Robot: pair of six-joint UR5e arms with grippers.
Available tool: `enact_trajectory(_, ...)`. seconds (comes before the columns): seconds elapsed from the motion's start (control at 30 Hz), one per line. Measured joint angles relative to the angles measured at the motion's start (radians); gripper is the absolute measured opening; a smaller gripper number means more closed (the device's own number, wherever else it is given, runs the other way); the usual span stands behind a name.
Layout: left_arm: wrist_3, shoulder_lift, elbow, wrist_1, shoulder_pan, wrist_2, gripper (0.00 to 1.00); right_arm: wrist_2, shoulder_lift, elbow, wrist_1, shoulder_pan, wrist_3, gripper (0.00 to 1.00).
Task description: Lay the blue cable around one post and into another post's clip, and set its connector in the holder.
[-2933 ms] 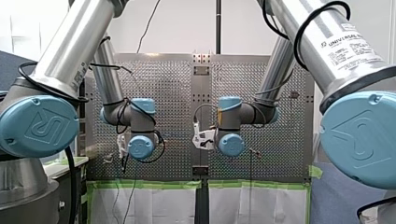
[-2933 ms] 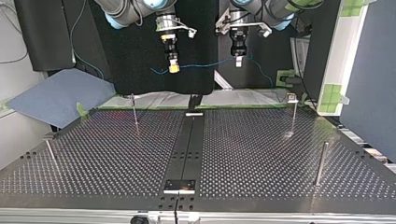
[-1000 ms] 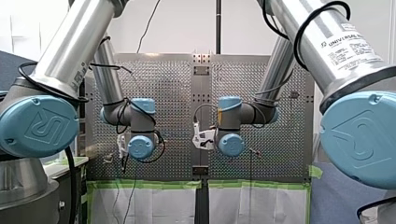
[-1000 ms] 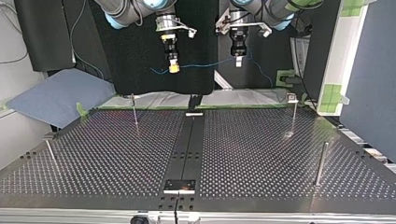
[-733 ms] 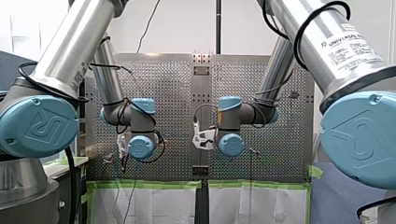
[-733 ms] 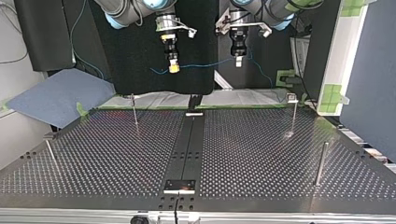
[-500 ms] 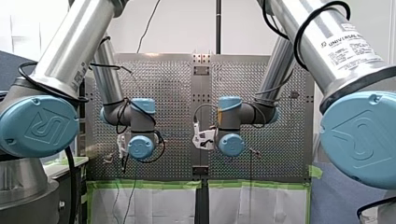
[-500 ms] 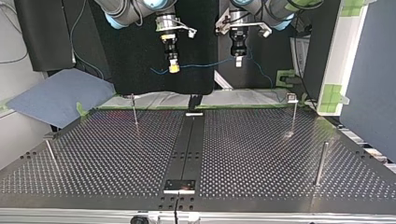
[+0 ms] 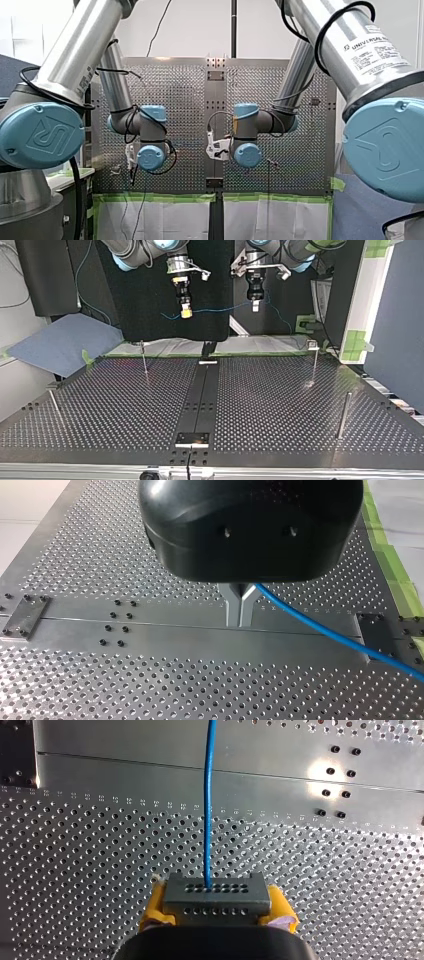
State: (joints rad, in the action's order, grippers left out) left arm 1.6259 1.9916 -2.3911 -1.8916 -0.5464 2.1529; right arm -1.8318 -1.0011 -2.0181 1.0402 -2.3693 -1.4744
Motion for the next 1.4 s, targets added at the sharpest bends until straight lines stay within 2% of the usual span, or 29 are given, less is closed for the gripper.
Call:
enact_trajectory(0.77,-0.001,-0.001,0.0,0.0,-0.001,0.0,0.0,0.0,0.0,0.002,0.0,0.0,-0.001,0.0)
enact_trajectory(1.07,-0.002,-0.002,0.0,0.0,-0.002,0.0,0.0,0.0,0.013,0.004,-0.046,-0.013,-0.002,0.0)
enact_trajectory(1.4,-0.002,-0.002,0.0,0.0,-0.002,0.0,0.0,0.0,0.014,0.005,-0.054,-0.014,-0.002,0.0)
